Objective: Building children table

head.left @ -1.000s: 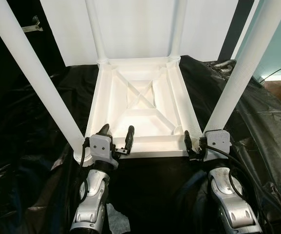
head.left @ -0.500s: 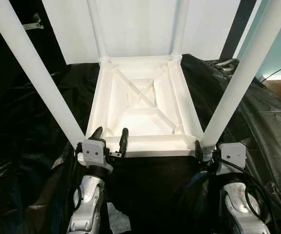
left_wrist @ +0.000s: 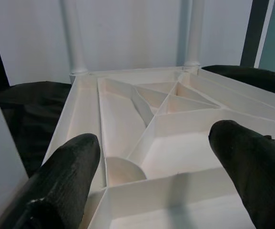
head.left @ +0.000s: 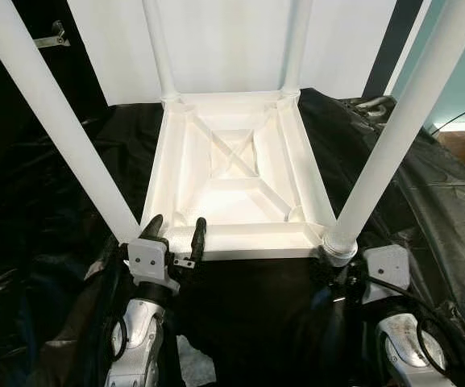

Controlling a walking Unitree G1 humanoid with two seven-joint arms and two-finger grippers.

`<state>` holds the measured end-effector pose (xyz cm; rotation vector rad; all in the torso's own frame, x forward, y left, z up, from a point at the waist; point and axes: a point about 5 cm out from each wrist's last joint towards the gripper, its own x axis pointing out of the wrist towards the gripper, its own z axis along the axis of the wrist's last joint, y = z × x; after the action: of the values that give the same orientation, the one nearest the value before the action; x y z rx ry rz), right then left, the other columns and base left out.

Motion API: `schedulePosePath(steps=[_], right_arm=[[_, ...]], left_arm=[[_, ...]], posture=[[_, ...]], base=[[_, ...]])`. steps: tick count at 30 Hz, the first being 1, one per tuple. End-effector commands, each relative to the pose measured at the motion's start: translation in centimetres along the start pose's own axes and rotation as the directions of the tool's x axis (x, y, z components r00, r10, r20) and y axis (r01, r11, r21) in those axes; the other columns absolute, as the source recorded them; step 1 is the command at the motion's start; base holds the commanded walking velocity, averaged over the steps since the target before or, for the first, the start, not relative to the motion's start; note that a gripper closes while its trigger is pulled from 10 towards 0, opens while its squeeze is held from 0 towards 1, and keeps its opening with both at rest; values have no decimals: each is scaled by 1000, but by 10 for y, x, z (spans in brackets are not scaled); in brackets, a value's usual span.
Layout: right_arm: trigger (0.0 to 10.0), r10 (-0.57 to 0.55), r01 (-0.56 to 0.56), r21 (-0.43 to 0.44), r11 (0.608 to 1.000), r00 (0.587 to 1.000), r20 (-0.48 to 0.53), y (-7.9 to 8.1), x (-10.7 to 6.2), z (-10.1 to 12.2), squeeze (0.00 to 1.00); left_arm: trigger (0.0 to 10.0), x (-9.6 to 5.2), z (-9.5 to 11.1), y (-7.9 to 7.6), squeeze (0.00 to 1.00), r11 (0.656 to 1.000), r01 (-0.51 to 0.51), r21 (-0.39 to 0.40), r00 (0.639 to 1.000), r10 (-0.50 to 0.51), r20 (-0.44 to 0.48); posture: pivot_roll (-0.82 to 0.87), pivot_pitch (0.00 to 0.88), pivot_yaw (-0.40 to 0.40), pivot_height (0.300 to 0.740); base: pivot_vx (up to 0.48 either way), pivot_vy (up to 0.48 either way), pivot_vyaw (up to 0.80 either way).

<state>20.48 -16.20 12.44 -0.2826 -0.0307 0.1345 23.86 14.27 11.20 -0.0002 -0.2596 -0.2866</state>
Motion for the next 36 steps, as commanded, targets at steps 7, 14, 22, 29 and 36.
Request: schedulePosePath(steps=[7,14,22,29,36], right_arm=[[10000,88,-87,24,996,996,-10,10,3,1,0],[10000,113,-113,22,993,994,11,14,15,5,0],[10000,151,-152,25,988,988,12,16,20,6,0],[10000,154,-154,39,987,988,-9,17,17,3,0],[10000,113,-112,60,992,993,-14,13,14,1,0]], left_arm=[[10000,-14,2,12,0,993,-99,58,995,100,-13],[10000,-23,1,14,0,989,-127,69,991,129,-20],[10000,-23,1,11,0,987,-145,66,989,147,-19],[10000,-23,2,13,0,987,-146,73,989,147,-16],[10000,-19,5,14,0,990,-129,65,992,129,-4]], posture=[[-21,50,-7,740],[-6,46,-25,740],[3,43,-33,740],[1,41,-25,740],[-11,36,-8,740]], base=[[0,0,0],[0,0,0],[0,0,0],[0,0,0],[0,0,0]])
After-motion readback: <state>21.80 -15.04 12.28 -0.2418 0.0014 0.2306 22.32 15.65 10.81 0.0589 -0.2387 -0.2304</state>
